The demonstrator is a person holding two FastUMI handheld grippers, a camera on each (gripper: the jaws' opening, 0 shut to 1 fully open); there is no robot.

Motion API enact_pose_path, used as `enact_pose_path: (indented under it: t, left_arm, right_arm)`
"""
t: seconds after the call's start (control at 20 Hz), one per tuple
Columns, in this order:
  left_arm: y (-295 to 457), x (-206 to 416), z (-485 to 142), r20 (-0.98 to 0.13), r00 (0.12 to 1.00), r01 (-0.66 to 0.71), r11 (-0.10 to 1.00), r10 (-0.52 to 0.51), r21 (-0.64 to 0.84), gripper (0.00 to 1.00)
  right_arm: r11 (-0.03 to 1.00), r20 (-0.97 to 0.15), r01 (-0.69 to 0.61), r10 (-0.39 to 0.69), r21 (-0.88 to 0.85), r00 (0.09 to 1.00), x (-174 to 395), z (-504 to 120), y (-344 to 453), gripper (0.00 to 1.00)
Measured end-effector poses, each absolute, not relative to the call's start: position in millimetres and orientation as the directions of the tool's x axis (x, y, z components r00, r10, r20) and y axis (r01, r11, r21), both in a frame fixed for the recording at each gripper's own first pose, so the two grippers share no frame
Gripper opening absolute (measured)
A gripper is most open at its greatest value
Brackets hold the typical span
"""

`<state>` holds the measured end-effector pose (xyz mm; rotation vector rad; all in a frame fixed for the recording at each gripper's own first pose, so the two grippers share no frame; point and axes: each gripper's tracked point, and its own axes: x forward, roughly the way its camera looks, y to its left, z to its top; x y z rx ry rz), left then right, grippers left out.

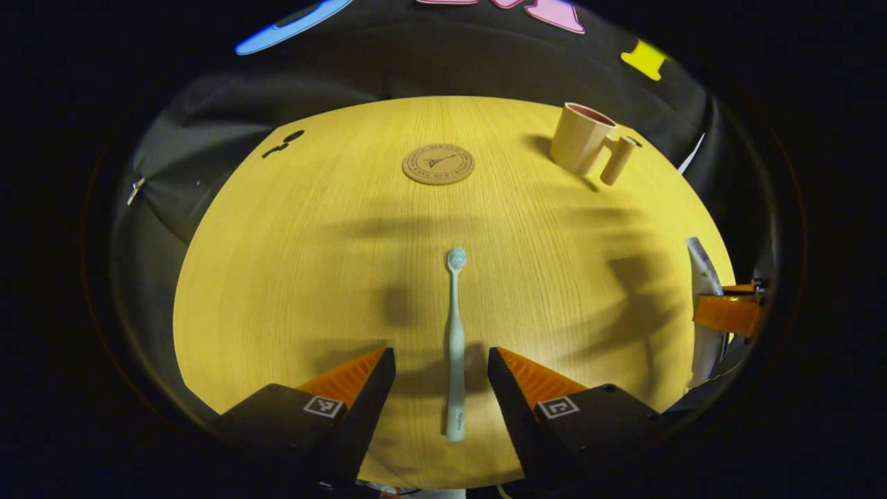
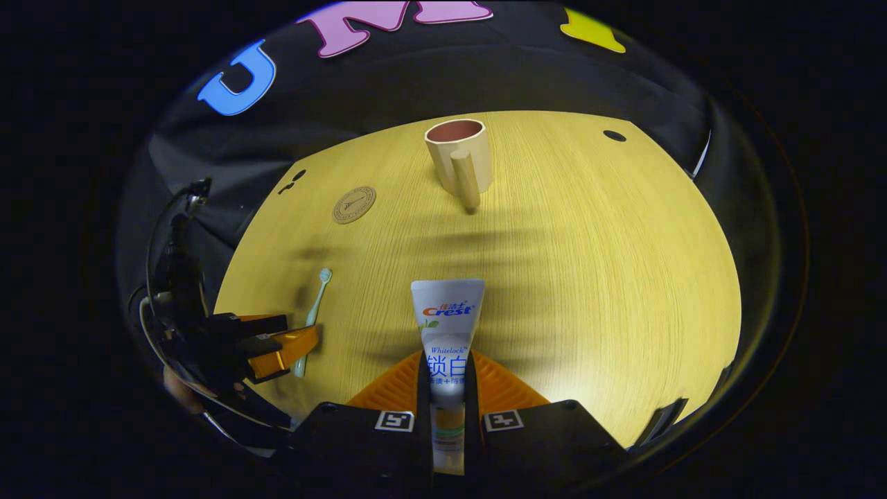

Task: Put the toothbrush and toothpaste on the desktop into the cup, then pick up the cup and place it on the coaster on the desktop.

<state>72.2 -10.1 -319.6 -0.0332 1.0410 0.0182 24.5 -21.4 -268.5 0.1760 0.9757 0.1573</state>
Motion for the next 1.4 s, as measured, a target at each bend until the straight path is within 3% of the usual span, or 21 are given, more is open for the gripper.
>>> enact_pose_path:
  t: [0.3, 0.45, 0.6, 0.9, 1.1, 1.4]
  left_arm:
    - [-18, 68, -326, -0.900, 0.435, 0.015, 1.000, -0.028, -0.023, 0.72]
    - [-24, 69, -327, -0.929, 0.367, 0.065, 0.998, -0.047, -0.025, 0.59]
    - [-28, 71, -327, -0.943, 0.332, 0.029, 0.999, -0.035, -0.027, 0.20]
    - [-29, 72, -326, -0.934, 0.352, 0.058, 0.998, -0.054, -0.036, 0.07]
    - [-32, 68, -323, -0.922, 0.379, 0.061, 0.996, -0.079, -0.060, 0.07]
    - [-37, 76, -279, -0.848, 0.520, 0.070, 0.995, -0.099, -0.073, 0.07]
  right_arm:
    - [0.971, -0.807, -0.071, 0.230, 0.229, 0.544, 25, -269, -22, 0.22]
    - [0.968, -0.808, -0.083, 0.244, 0.237, 0.536, 25, -270, -23, 0.22]
    - [0.966, -0.807, -0.093, 0.254, 0.242, 0.533, 25, -270, -22, 0.22]
    - [0.965, -0.795, -0.088, 0.255, 0.248, 0.550, 30, -263, -26, 0.22]
    - [0.968, -0.771, -0.092, 0.242, 0.234, 0.588, 47, -250, -30, 0.22]
    - [0.971, -0.668, -0.105, 0.223, 0.213, 0.710, 99, -190, -40, 0.22]
